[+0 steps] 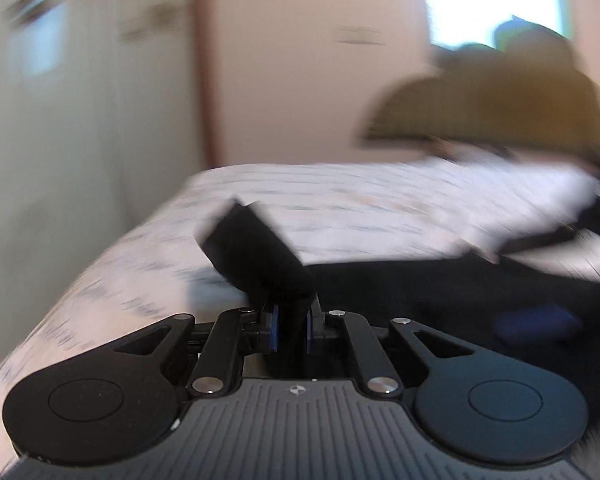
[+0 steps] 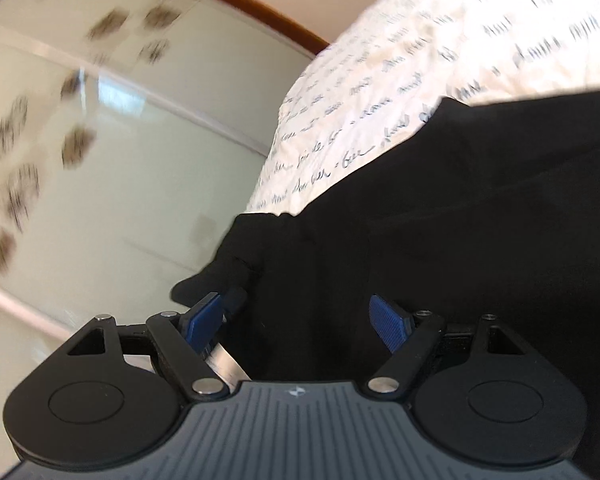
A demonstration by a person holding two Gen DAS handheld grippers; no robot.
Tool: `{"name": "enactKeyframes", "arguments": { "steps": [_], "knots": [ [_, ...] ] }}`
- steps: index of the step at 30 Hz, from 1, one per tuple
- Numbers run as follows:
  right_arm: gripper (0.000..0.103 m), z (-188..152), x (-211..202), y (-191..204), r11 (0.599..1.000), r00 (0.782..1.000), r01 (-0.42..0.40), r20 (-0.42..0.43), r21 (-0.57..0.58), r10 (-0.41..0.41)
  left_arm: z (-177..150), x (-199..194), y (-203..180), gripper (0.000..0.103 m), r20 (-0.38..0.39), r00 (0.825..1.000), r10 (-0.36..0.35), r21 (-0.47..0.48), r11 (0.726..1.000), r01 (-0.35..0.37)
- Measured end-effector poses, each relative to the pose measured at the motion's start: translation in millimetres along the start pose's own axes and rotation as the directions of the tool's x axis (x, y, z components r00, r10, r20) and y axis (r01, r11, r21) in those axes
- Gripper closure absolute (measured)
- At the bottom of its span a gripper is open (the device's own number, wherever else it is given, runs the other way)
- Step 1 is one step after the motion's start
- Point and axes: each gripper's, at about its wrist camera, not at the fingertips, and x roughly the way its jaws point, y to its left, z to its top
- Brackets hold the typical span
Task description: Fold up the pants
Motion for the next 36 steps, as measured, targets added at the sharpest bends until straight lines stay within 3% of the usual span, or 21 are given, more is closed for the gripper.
{"name": "enactKeyframes", "arguments": {
  "steps": [2,4,7,10,12,17,18,19,20,21,26,28,36],
  "knots": [
    [0.021,4.6,0.5,-16.2,0.996,1.0,-0.028,-0.001,0.084,0.028,-9.6,1.3,-23.6,0.092,-0.029,0.995,-0.097,0.115,0.988,0.1],
    [0.015,5.7,2.8,-32.7,0.983,0.997,-0.075,-0.001,0.166,0.076,-23.7,4.3,-39.2,0.091,-0.06,0.987,-0.146,0.176,0.972,0.155],
    [0.015,6.5,4.1,-40.5,0.971,0.993,-0.116,0.028,0.207,0.113,-33.7,2.4,-43.0,0.091,-0.046,0.988,-0.146,0.197,0.969,0.152],
    [0.015,10.6,13.3,-31.5,0.981,0.996,-0.092,0.003,0.173,0.093,-29.7,2.3,-31.3,0.091,-0.051,0.983,-0.176,0.122,0.976,0.181],
    [0.015,15.1,24.1,-18.2,0.991,0.996,-0.073,-0.044,0.114,0.078,-30.8,-0.5,-31.5,0.091,-0.047,0.982,-0.181,0.128,0.974,0.186],
    [0.017,28.0,63.2,8.2,0.996,0.987,0.079,-0.14,-0.037,-0.084,-30.0,0.1,-32.5,0.089,-0.035,0.98,-0.198,0.134,0.971,0.201],
    [0.029,27.6,70.8,8.6,0.993,0.982,0.107,-0.151,-0.051,-0.114,-29.4,-1.5,-32.4,0.082,-0.037,0.979,-0.198,0.131,0.971,0.201],
    [0.066,26.6,77.9,10.2,0.984,0.972,0.158,-0.16,-0.082,-0.169,-28.9,-3.1,-32.4,0.075,-0.038,0.981,-0.192,0.136,0.971,0.196],
    [0.078,25.4,82.2,11.3,0.974,0.965,0.189,-0.162,-0.123,-0.208,-28.3,-5.0,-31.9,0.067,-0.048,0.98,-0.191,0.138,0.971,0.196],
    [0.079,23.9,82.1,10.4,0.973,0.966,0.181,-0.157,-0.145,-0.203,-29.2,-7.9,-31.7,0.06,-0.057,0.98,-0.193,0.138,0.97,0.199],
    [0.084,21.7,69.6,2.6,0.98,0.977,0.152,-0.127,-0.125,-0.168,-32.4,-23.2,-24.3,0.042,-0.09,0.986,-0.144,0.129,0.98,0.154],
    [0.084,20.9,66.1,5.4,0.98,0.979,0.148,-0.118,-0.133,-0.164,-32.4,-26.4,-20.6,0.03,-0.107,0.988,-0.114,0.122,0.984,0.127],
    [0.086,29.7,31.7,19.8,0.984,0.99,0.096,-0.088,-0.149,-0.11,-31.9,-40.0,-11.7,0.028,-0.125,0.987,-0.099,0.09,0.99,0.11]
  ]
}}
